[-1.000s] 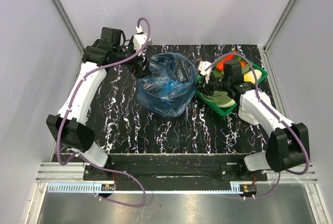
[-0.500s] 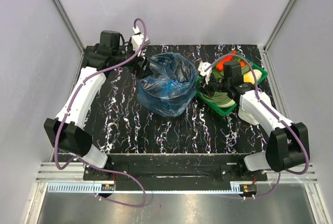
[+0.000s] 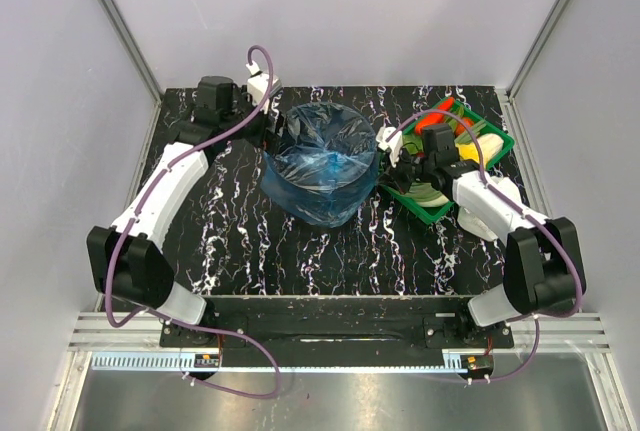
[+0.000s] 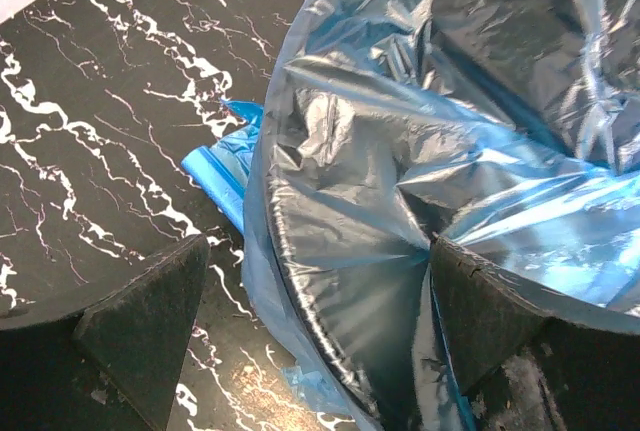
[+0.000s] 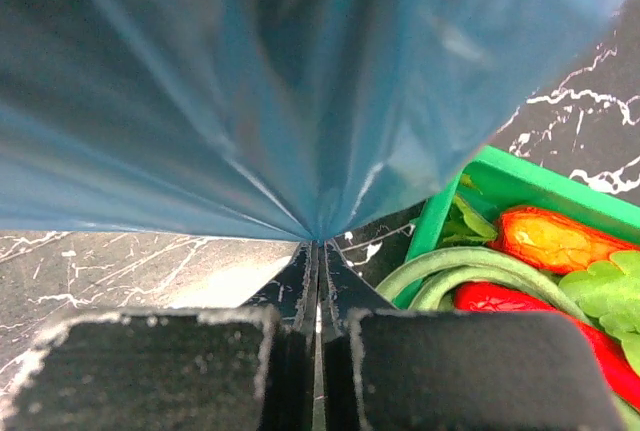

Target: Put the trash bags into the trash bin

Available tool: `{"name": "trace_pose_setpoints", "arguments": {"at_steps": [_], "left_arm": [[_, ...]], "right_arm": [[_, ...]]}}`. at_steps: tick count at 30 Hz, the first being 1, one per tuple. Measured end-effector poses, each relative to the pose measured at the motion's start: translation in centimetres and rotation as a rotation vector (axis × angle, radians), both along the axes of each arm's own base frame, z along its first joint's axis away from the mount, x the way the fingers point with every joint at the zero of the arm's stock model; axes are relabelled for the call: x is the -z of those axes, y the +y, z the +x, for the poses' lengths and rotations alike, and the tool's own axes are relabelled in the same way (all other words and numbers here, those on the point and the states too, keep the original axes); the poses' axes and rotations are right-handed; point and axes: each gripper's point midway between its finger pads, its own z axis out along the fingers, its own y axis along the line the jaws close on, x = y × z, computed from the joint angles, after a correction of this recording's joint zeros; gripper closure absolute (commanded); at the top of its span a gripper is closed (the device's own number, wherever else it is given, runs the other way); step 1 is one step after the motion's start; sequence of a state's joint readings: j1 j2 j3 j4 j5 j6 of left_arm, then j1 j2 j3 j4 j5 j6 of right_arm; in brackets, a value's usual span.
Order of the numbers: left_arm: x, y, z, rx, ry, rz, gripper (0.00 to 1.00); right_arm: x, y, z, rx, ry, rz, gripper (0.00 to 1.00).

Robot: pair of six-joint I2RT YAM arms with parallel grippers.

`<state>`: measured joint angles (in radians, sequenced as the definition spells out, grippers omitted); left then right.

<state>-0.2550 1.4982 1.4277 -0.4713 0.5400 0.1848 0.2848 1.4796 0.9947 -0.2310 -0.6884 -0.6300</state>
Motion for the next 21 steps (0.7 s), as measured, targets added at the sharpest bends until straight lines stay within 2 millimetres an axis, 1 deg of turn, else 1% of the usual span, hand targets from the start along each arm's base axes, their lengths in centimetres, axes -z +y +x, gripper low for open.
{"name": "trace_pose_setpoints", "arguments": {"at_steps": [2,5,15,21], "left_arm": [[0.7,0.1,0.1,-0.01,0.008,0.006,0.04],[0.9,0.2,0.1,-0.015,0.003,0.007,0.04],[0.0,0.4,0.4,-0.018,-0.051,0.007,0.04],[0.1,0.5,0.6,-0.015,-0.069,0.019,0.05]], "right_arm": [[0.4,-0.1,0.1,0.009,0.009,-0.006,1.0],[0.4,-0.2,0.6,0.03,0.004,-0.004,1.0],[0.6,0.0,2.3,0.085,-0.014,0.021,1.0],[0.6,0.0,3.0,0.111,-0.027,0.024,1.0]]}}
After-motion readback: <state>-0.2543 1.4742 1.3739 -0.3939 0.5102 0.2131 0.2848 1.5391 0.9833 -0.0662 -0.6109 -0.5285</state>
